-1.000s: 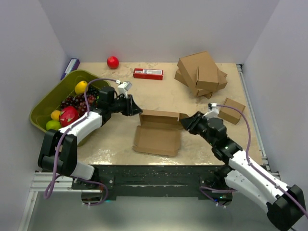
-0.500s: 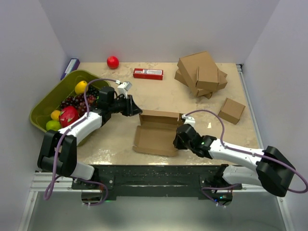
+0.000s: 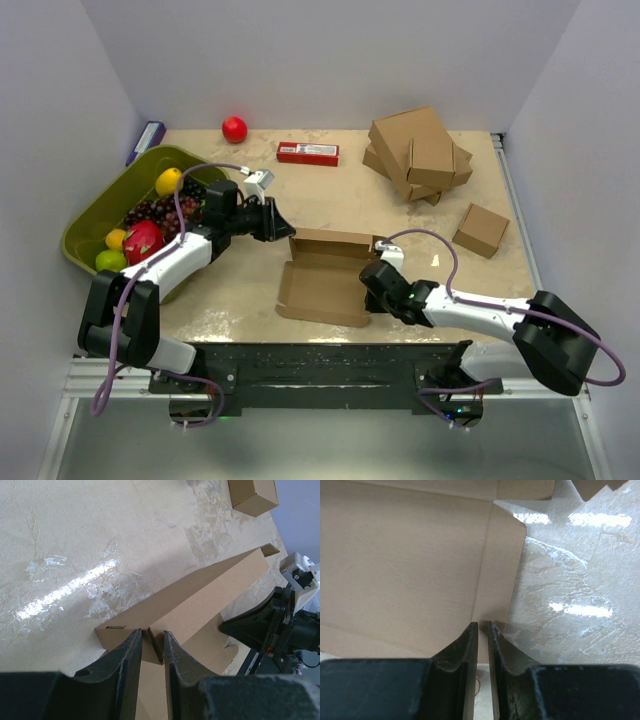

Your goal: Fold the paper box

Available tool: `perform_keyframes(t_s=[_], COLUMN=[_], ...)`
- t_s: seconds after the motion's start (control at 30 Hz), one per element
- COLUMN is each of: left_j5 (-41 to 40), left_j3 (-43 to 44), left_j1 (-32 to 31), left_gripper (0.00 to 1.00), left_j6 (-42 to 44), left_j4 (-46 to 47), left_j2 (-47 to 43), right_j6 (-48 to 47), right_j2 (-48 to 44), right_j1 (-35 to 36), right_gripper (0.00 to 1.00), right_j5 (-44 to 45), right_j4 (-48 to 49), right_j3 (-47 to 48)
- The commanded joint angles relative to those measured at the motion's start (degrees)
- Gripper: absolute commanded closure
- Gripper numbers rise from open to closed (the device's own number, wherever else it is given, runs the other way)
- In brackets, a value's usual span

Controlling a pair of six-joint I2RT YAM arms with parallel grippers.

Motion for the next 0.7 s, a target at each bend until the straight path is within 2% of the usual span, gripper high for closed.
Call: perform_keyframes(t_s=[0.0, 0.2, 0.33, 0.43, 0.5, 0.53, 0.63, 0.67], left_j5=[-0.3, -0.3, -0.3, -0.3, -0.4, -0.6, -0.5, -0.7], left_j3=[-1.0, -1.0, -1.1, -1.1, -1.1, -1.0, -1.1, -1.0], left_j1=[-0.4, -0.4, -0.4, -0.4, -0.4, -0.4, -0.4, -0.4], left_gripper=[0.72, 0.72, 0.72, 0.72, 0.72, 0.72, 0.72, 0.72], left_j6=[1.6, 1.6, 1.6, 1.8, 1.8, 1.8, 1.9, 1.9], left_j4=[-2.0, -2.0, -2.0, -2.1, -2.2, -2.2, -2.3, -2.3], left_j2=[-1.1, -1.2, -1.5, -1.8, -1.9, -1.9, -2.1, -2.2], right_j6=[1.3, 2.2, 4.0, 4.9, 5.0, 5.2, 5.5, 5.6], right_j2=[1.6, 3.5, 4.7, 2.8, 0.6, -0.6, -6.6, -9.6], right_j1=[0.1, 0.2, 0.1, 0.1, 0.1, -0.2, -2.1, -2.9], right_gripper=[0.82, 0.82, 0.82, 0.81, 0.75, 0.68, 0.55, 0.54], right_j5=[2.1, 2.0, -0.5, -0.8, -0.1, 0.7, 1.2, 0.9], right_j4=[0.2, -1.2, 1.7, 2.0, 1.1, -0.1, -1.0, -1.1], right_j3=[0.7, 0.4, -2.1, -2.9, -2.7, -2.2, -1.8, -1.8])
